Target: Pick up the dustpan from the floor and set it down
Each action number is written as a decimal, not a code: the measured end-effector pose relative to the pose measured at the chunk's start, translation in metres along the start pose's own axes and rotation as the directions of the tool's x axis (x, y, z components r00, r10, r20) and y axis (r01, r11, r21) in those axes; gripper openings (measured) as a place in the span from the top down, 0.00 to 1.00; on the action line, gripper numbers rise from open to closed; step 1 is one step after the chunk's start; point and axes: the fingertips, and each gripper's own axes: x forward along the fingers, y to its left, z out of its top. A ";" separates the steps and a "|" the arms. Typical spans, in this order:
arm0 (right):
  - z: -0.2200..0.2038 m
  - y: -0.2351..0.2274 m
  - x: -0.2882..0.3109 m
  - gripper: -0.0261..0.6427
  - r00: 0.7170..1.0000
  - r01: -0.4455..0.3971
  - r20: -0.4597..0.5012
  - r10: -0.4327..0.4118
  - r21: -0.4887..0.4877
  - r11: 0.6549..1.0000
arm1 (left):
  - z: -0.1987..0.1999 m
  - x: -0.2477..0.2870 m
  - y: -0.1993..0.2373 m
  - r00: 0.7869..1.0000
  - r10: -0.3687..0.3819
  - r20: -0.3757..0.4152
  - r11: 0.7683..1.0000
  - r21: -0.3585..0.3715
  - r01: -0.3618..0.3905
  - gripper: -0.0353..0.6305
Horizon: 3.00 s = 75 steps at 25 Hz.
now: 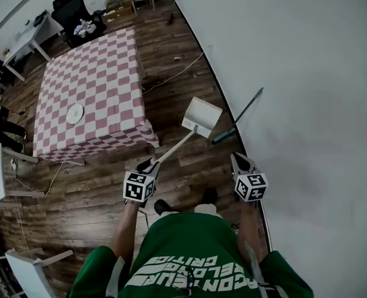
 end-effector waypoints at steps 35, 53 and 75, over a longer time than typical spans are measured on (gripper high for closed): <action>-0.138 -0.083 0.073 0.95 0.946 -0.063 -0.315 0.079 0.061 0.996 | -0.067 0.187 -0.008 0.937 0.021 -0.349 0.991 -0.117 -0.065 0.78; -0.205 -0.072 0.135 0.95 0.864 -0.128 -0.482 0.143 0.062 0.990 | -0.106 0.235 0.040 0.889 0.121 -0.441 0.982 -0.078 -0.172 0.78; -0.232 -0.072 0.113 0.95 0.845 -0.136 -0.509 0.164 0.091 0.987 | -0.139 0.260 0.033 0.889 0.082 -0.450 0.978 -0.134 -0.158 0.78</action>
